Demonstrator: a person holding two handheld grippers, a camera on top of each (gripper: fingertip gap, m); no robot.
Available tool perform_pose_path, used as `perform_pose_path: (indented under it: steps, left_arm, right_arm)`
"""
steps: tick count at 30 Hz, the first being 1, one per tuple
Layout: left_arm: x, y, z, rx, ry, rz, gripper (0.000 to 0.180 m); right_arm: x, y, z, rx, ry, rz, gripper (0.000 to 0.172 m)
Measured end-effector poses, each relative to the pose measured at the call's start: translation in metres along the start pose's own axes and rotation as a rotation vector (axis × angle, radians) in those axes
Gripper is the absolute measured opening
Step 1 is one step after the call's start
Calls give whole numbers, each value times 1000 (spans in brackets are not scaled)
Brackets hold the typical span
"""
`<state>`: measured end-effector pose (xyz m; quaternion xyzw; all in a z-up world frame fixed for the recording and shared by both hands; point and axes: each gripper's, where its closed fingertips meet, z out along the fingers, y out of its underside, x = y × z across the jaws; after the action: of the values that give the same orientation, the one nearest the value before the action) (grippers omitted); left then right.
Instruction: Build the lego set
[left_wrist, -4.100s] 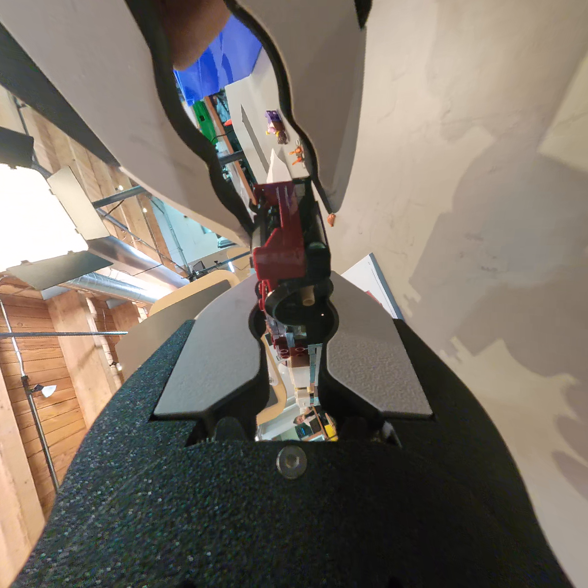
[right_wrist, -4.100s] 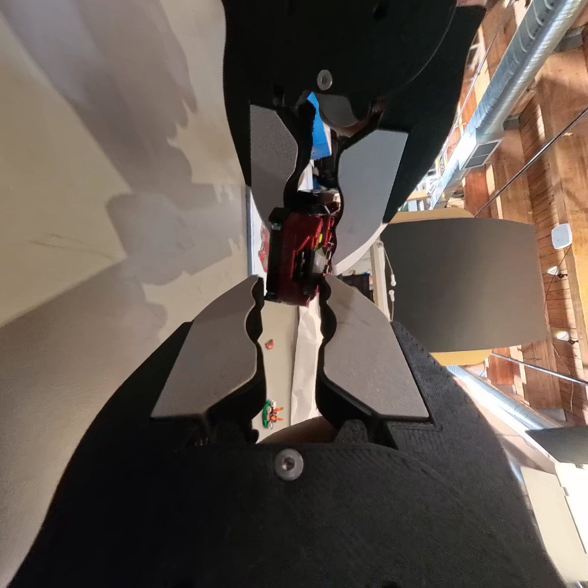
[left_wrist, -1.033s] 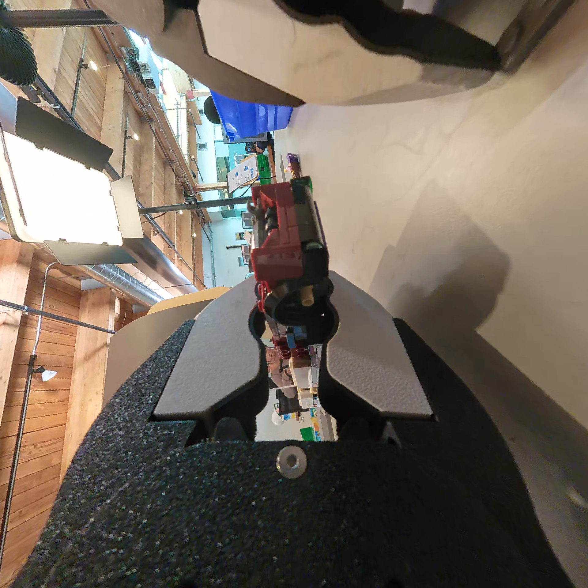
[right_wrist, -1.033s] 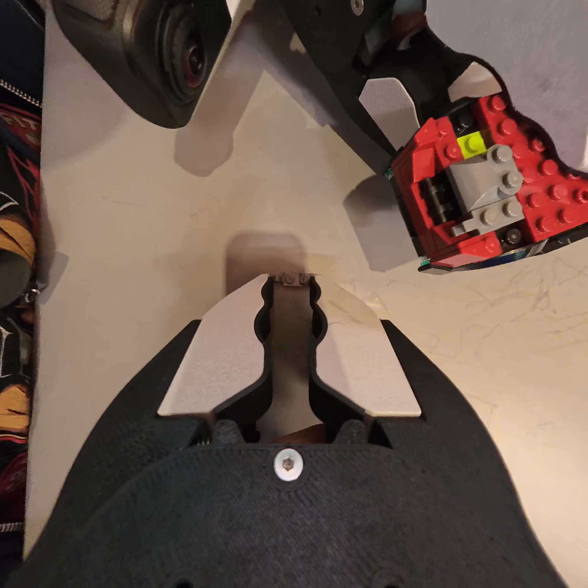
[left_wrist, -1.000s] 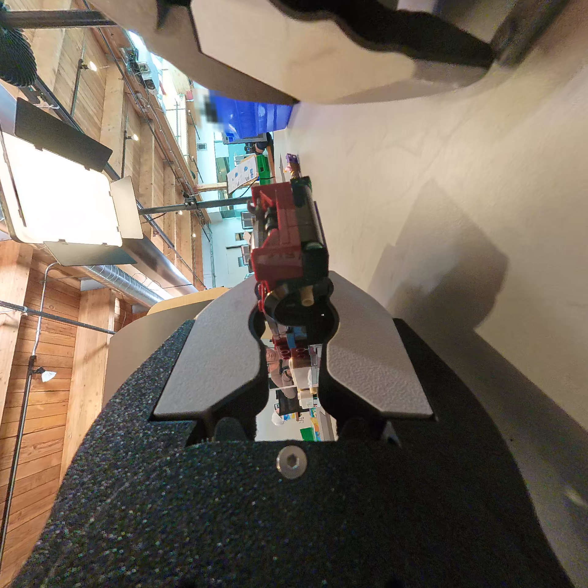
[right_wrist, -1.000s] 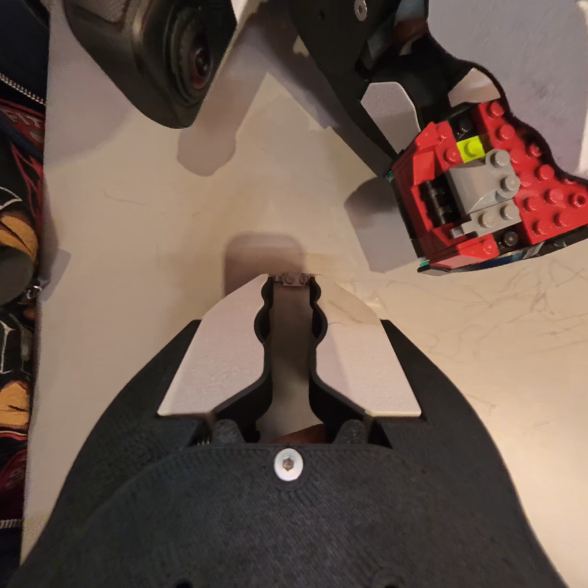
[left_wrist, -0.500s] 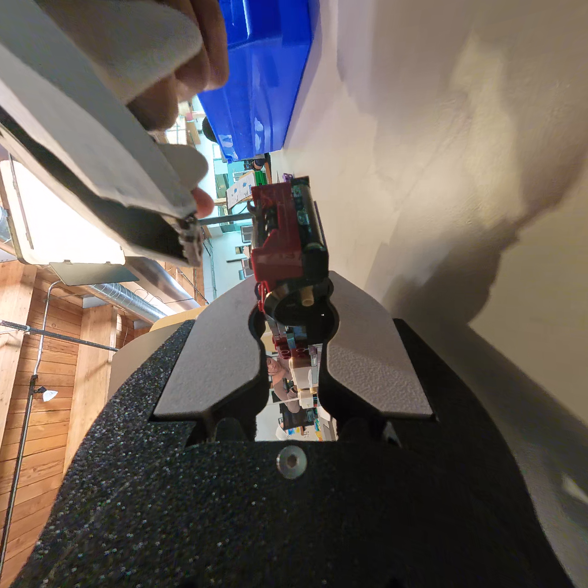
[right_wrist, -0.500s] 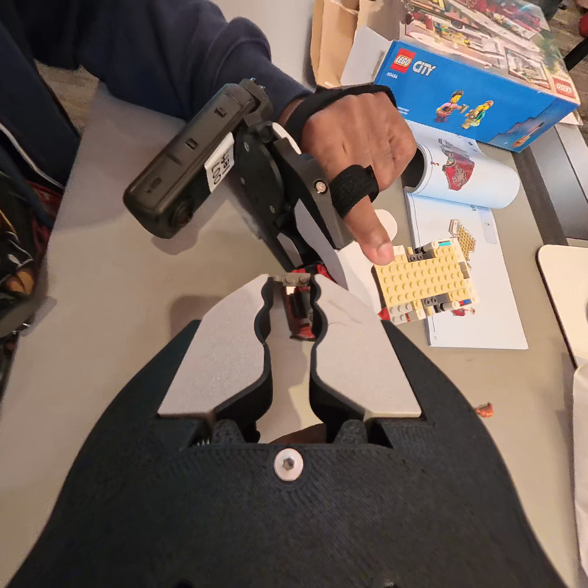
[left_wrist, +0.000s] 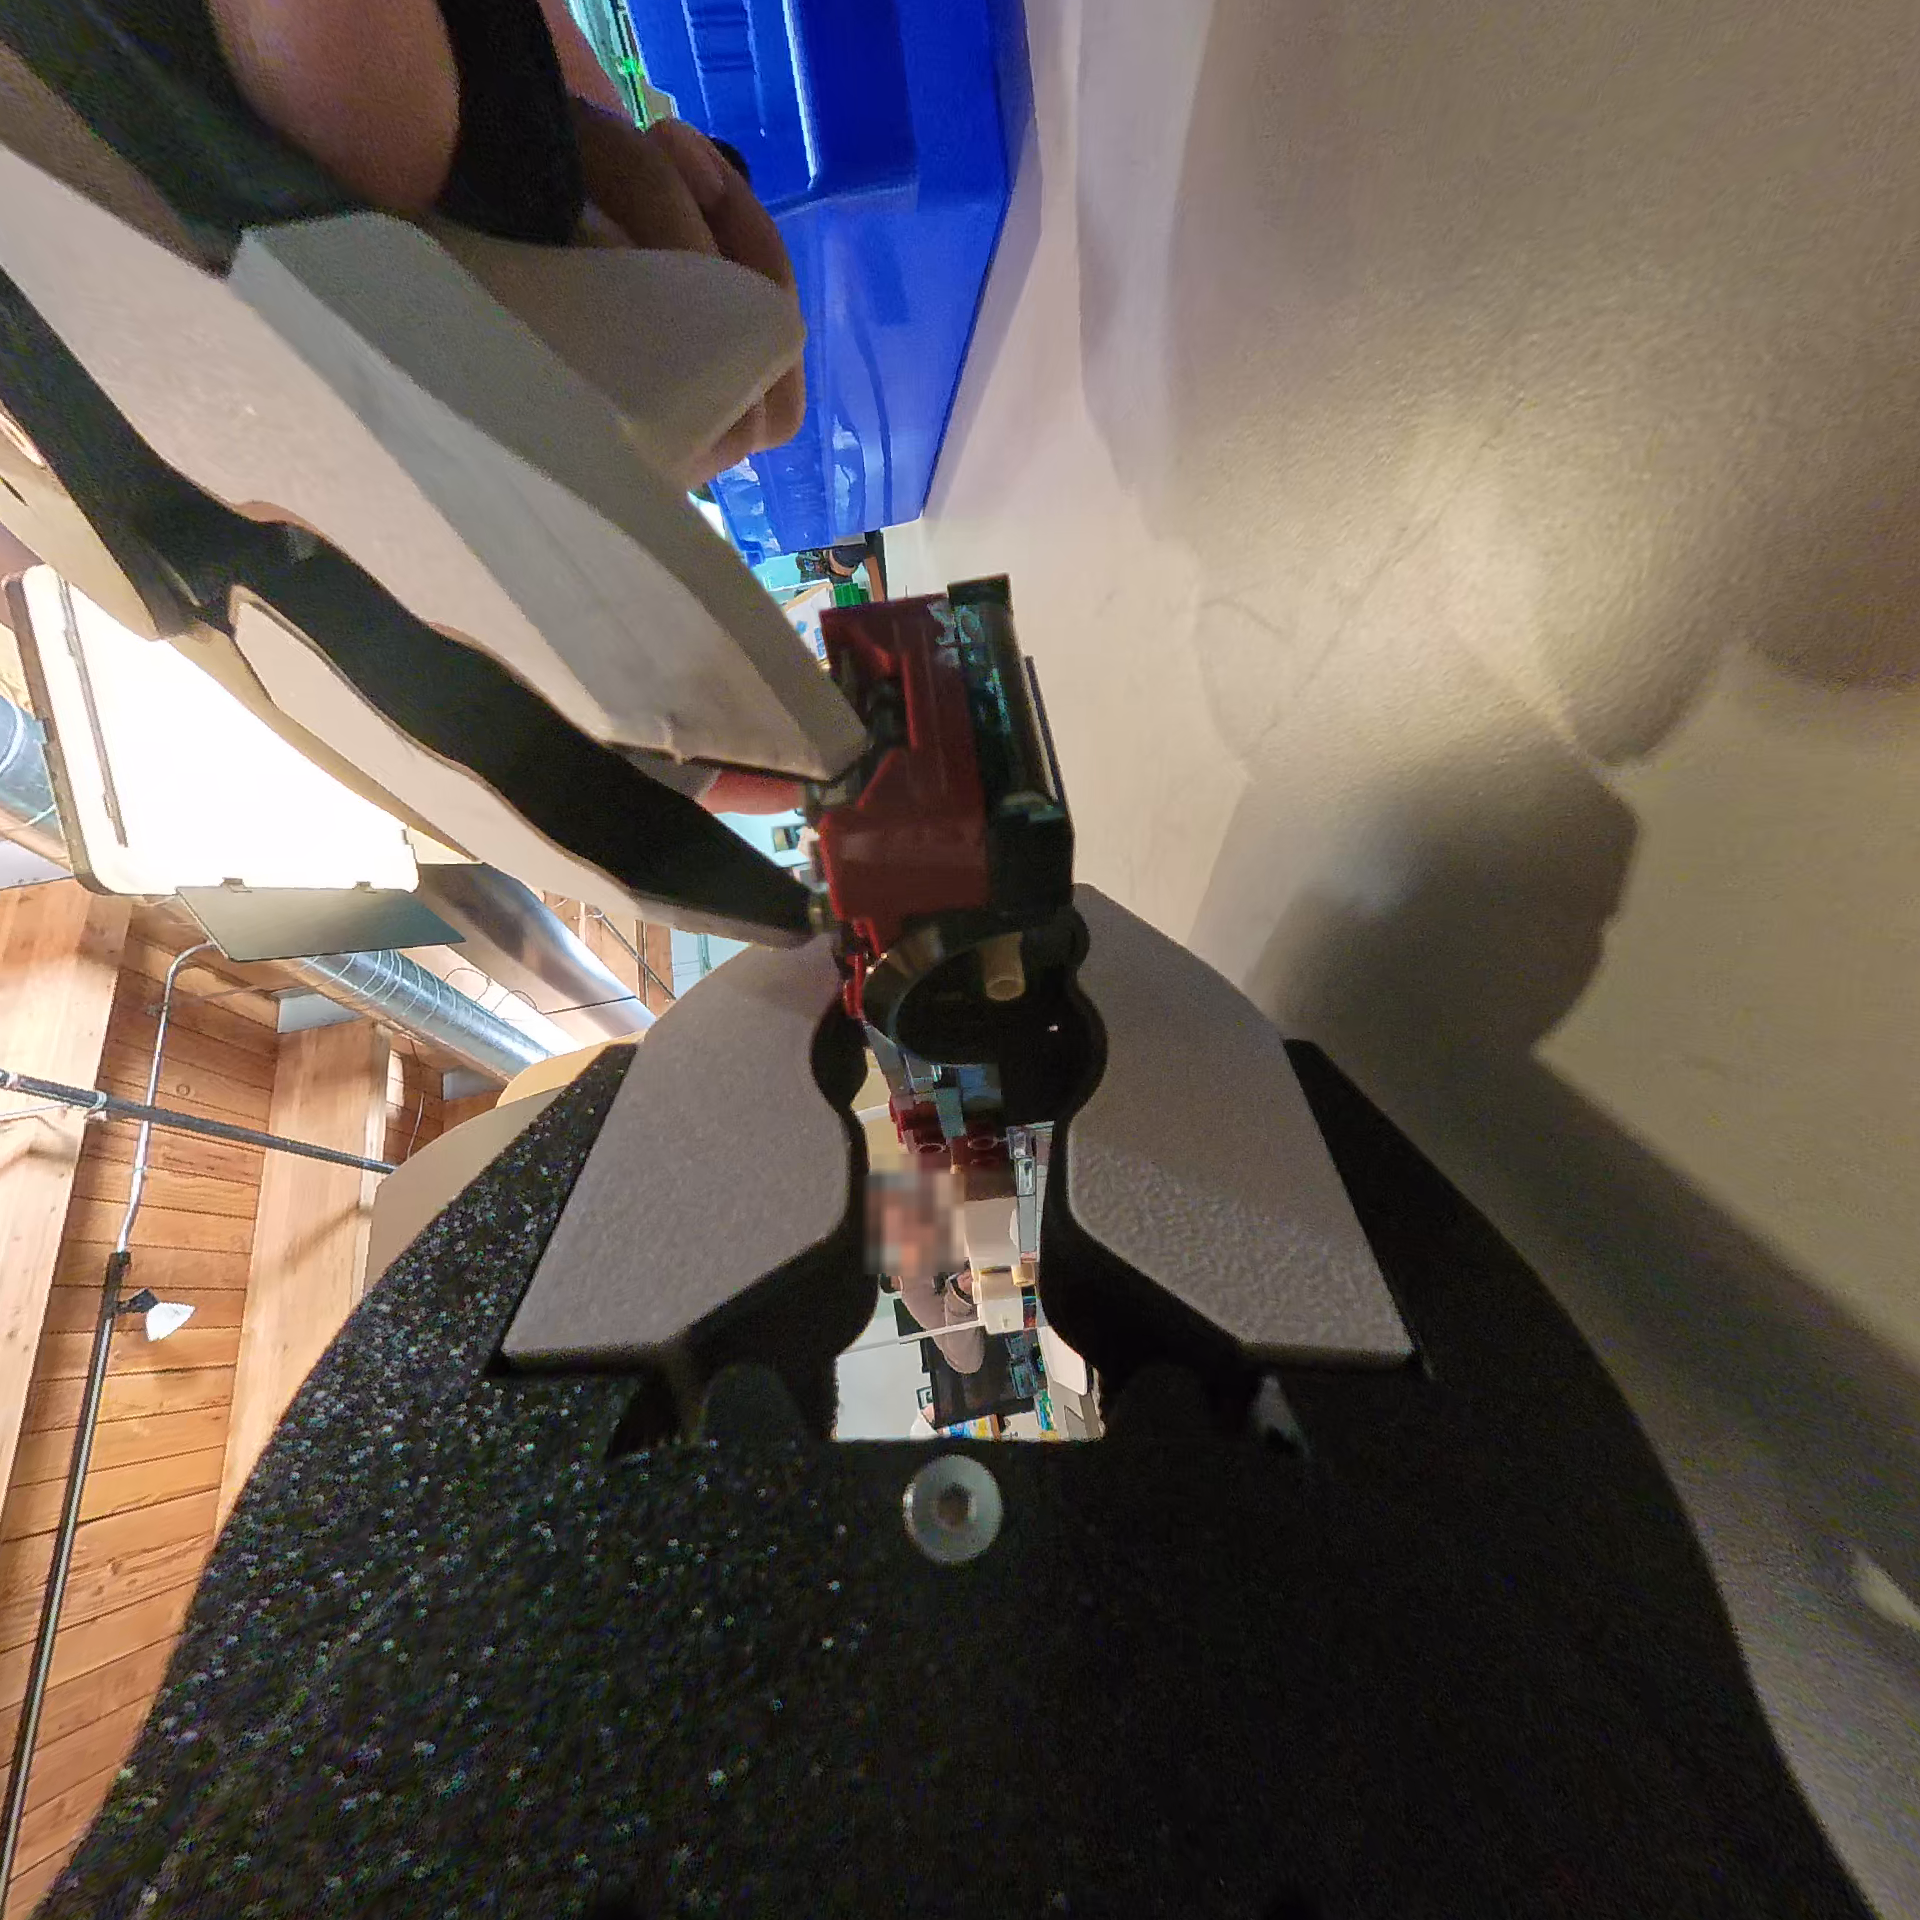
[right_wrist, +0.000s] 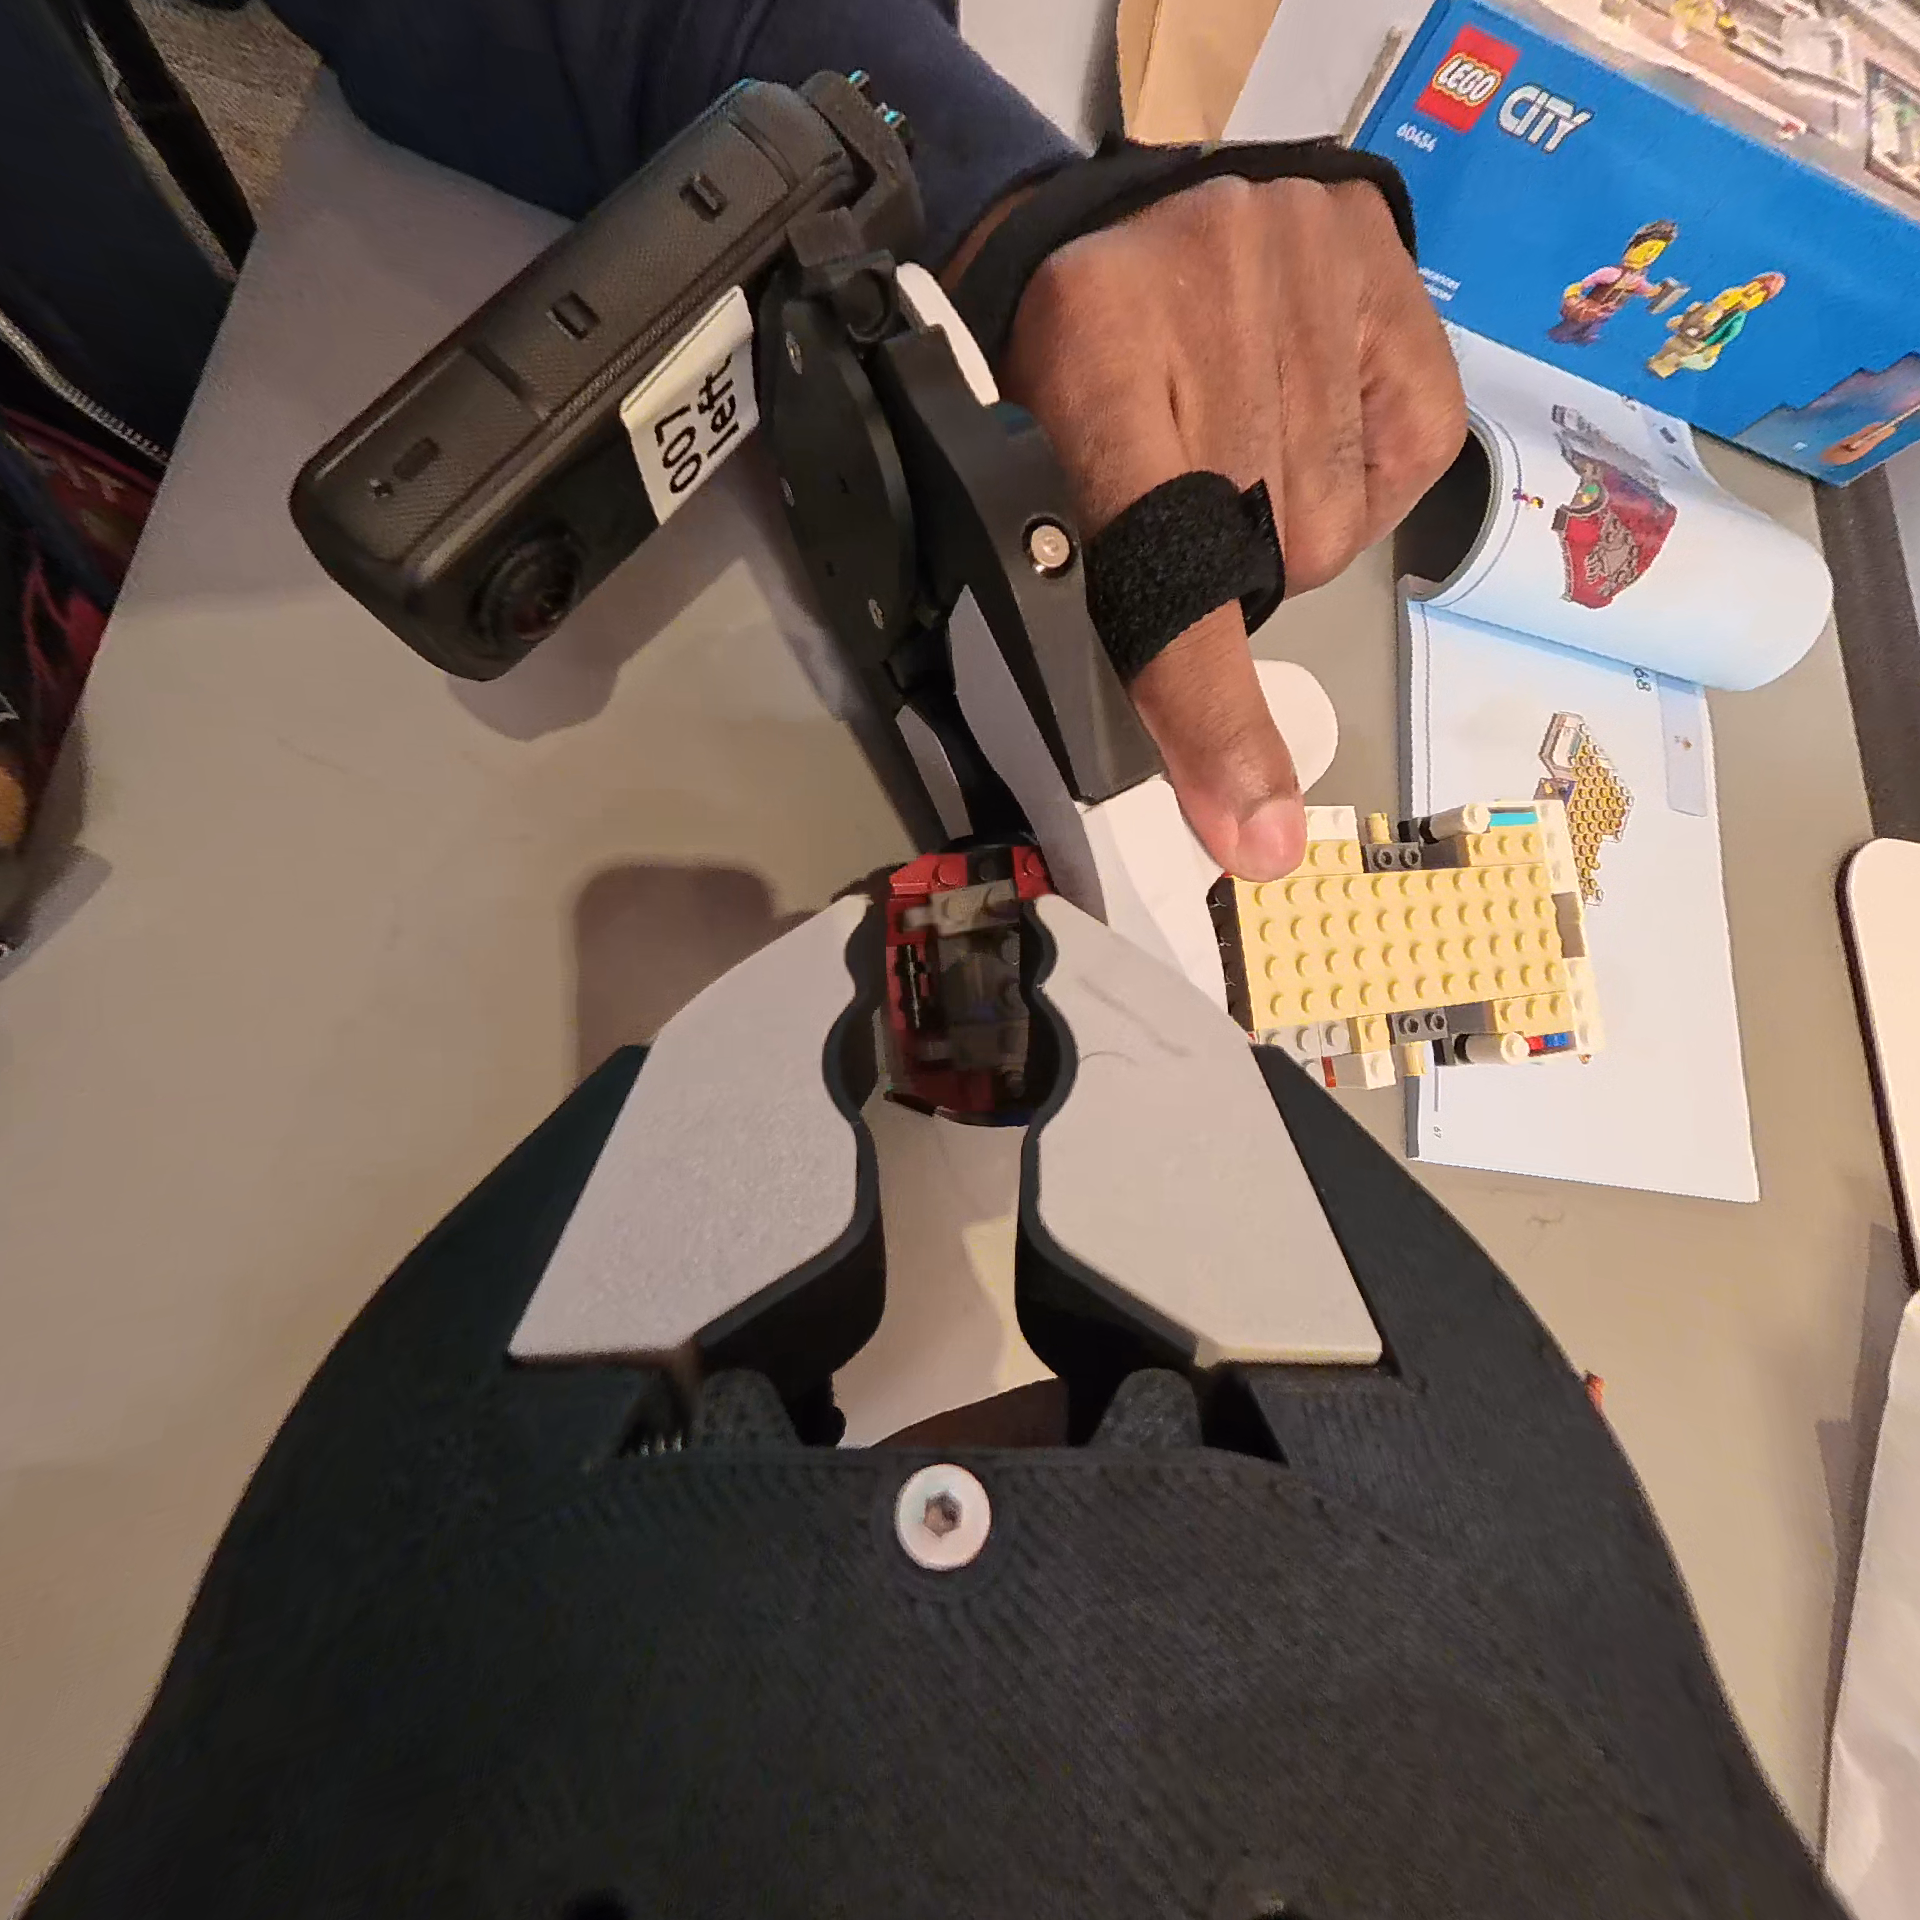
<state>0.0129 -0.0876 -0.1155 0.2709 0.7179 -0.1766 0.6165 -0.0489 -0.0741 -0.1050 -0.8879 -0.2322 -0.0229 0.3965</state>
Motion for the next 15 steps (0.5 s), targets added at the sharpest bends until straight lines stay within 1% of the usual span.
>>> perform_pose_path:
  steps: [6,8,11,15]
  left_arm:
    - [1,-1,0,4,3,-7,33]
    - [0,-1,0,5,4,-18,33]
    - [1,1,0,-2,5,-23,33]
    - [1,2,0,-10,7,-26,33]
  right_arm:
    - [0,-1,-1,4,11,-9,27]
    - [0,-3,-4,16,39,-25,31]
    - [0,-3,-9,5,125,-92,31]
    - [-3,0,-7,-67,298,-282,32]
